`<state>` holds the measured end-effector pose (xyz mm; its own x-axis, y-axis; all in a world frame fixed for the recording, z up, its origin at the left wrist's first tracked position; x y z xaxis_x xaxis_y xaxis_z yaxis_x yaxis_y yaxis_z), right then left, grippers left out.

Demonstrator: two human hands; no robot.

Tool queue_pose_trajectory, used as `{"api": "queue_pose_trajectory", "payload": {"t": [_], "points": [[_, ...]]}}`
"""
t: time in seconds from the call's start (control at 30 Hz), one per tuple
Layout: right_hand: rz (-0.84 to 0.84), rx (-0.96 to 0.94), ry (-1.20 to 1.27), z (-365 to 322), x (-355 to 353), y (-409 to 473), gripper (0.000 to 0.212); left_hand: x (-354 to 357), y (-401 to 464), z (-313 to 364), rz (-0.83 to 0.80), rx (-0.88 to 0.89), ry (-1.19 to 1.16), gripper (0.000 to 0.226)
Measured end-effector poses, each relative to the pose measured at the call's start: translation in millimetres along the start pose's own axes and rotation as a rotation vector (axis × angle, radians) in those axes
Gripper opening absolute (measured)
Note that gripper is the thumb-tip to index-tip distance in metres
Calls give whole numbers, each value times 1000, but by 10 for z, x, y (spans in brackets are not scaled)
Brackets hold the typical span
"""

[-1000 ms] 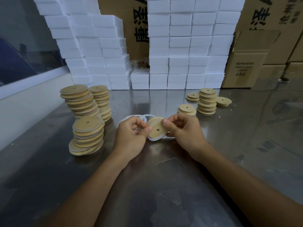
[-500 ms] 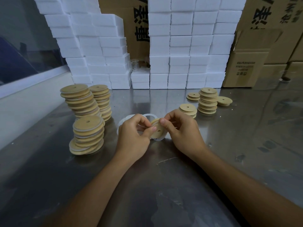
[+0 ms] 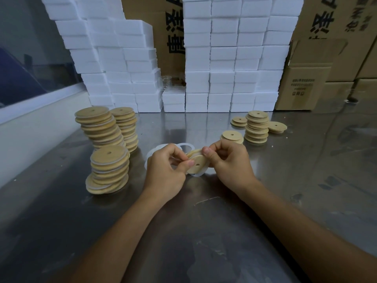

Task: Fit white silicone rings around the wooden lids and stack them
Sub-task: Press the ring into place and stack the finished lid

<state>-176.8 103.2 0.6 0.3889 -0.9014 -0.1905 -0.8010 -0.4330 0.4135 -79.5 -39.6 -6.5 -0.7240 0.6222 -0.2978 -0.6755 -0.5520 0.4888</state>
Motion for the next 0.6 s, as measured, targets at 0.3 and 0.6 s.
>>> {"api": "queue_pose_trajectory", "payload": {"t": [0.3,0.6], "points": [[-25,67,-45,118,19,28,25,4,0,-102,-10,-120,-84,33],[47,65,-59,133,-31,49,25,72,6,-114,-58,-134,-127,40]]}}
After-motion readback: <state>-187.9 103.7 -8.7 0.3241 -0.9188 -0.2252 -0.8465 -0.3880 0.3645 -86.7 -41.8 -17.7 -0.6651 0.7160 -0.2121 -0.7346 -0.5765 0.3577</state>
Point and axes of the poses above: each hand's wrist, its own y-axis towards the middle knuckle, its own x-axis out of the palm, z = x × y, the point moved 7 cm from there along y, towards the middle knuckle
